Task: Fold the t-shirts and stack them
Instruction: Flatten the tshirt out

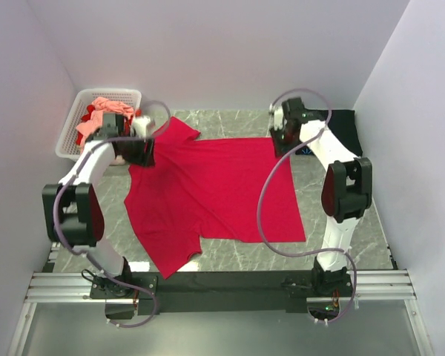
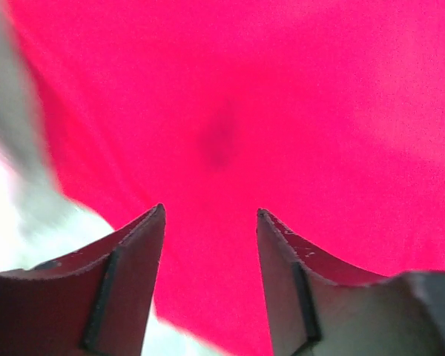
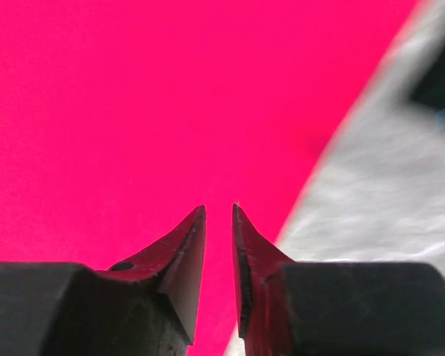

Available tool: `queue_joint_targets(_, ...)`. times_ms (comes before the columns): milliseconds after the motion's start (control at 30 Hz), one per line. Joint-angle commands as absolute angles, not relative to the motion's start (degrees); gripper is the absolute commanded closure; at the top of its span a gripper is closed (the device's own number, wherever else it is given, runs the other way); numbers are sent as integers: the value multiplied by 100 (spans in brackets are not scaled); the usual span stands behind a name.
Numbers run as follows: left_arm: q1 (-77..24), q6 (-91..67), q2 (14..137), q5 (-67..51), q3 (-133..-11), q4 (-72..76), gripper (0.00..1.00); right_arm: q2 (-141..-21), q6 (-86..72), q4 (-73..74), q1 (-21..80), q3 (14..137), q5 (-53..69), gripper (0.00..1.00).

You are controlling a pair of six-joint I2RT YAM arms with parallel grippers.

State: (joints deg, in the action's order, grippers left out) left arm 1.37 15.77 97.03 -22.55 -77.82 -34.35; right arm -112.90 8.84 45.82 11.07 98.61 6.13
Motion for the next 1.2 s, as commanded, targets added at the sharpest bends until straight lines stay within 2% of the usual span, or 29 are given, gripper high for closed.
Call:
queue_joint_targets(0,132,2512,9265,-2453,-6752,-4271,43,-10917,888,4958,1212,8706,1617,73)
queue_joint_targets(200,132,3128,8570,-1969,-5354,-4421,46,-10837,1037,4816,1371,7692,1548,76)
queue_joint_targets(367,132,3278,8464,-1294,-4678,-4220,46,-11144,1221,4763,1397,7523,968,78)
queue_joint_targets(467,184,3305,8508,-793,-4378,-3851,46,-11434,1248,4702,1389,7576,423,79)
queue_joint_targets(667,395,3375,8728,-677,-4526,-3779,47,-11602,1222,4675,1389,7848,-149,80)
queue_joint_targets(800,439,3830,8325,-1639,-4903,-4357,39,-10920,1519,4676,1397,7648,385,77)
queue_joint_targets(900,457,4444,7631,-2266,-5106,-5017,34,-9893,1923,4492,1406,7096,808,68)
queue_joint_targets(967,466,4806,7165,-2575,-5081,-5387,34,-9415,2152,4456,1398,6813,870,62)
queue_joint_targets(1167,475,5467,6531,-2742,-4431,-5556,39,-8026,3031,4457,1441,5671,660,59)
